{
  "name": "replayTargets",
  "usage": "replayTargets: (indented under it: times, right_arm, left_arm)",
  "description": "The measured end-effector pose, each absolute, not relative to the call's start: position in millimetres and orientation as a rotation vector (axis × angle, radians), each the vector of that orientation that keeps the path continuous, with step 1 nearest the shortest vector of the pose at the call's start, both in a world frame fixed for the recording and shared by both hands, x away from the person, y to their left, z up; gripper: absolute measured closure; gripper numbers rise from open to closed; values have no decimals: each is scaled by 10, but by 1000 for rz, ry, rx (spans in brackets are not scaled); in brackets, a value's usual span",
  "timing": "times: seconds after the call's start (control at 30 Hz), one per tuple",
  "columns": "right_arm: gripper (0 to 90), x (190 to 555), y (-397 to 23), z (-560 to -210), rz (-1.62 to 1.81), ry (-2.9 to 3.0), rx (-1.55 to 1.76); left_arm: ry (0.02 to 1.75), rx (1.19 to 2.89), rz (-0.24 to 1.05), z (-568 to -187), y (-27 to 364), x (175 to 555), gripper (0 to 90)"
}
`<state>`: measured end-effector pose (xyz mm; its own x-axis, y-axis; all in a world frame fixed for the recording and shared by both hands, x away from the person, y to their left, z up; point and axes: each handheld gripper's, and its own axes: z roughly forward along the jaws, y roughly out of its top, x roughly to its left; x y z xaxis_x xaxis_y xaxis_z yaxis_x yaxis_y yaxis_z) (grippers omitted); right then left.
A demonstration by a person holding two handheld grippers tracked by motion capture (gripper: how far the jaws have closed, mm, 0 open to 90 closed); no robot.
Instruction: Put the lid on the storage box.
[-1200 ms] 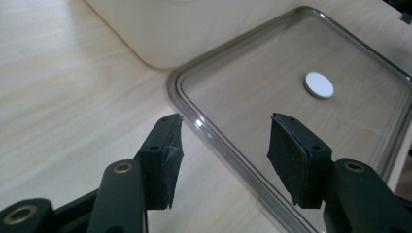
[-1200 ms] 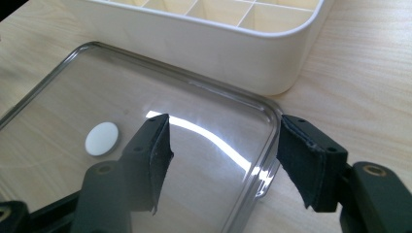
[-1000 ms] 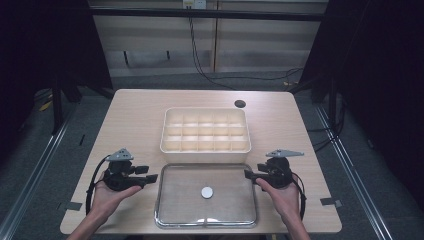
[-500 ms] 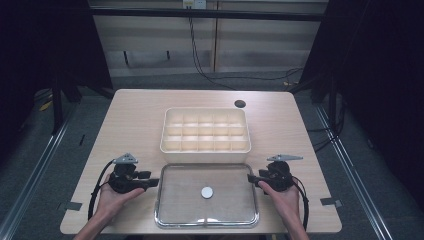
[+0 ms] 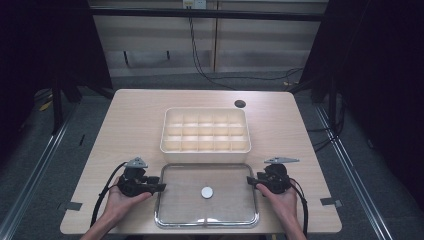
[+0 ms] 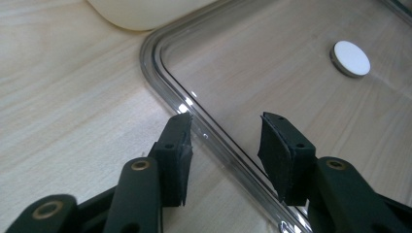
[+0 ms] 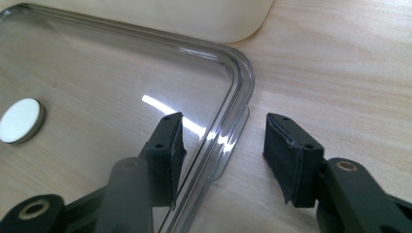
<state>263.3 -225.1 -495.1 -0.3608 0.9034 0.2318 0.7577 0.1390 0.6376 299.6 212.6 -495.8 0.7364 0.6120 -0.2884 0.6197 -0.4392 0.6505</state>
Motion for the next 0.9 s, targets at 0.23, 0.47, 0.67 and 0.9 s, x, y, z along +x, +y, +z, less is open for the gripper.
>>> replayTargets:
  times: [0.23, 0.47, 0.67, 0.9]
  right_arm:
    - [533, 2621, -2197, -4956, 1037, 2206, 1629]
    - [583, 2638, -2286, -4990, 1156, 2159, 1725]
    - [599, 2654, -2390, -5029, 1305, 2079, 1870]
    - [601, 2633, -2449, -5047, 1424, 1990, 1984]
  left_arm:
    - [901, 2181, 4, -4953, 2087, 2971, 573]
    - [891, 2188, 14, -4952, 2087, 2967, 576]
    - [883, 2187, 8, -4955, 2096, 2969, 579]
    - [891, 2193, 34, -4952, 2086, 2945, 579]
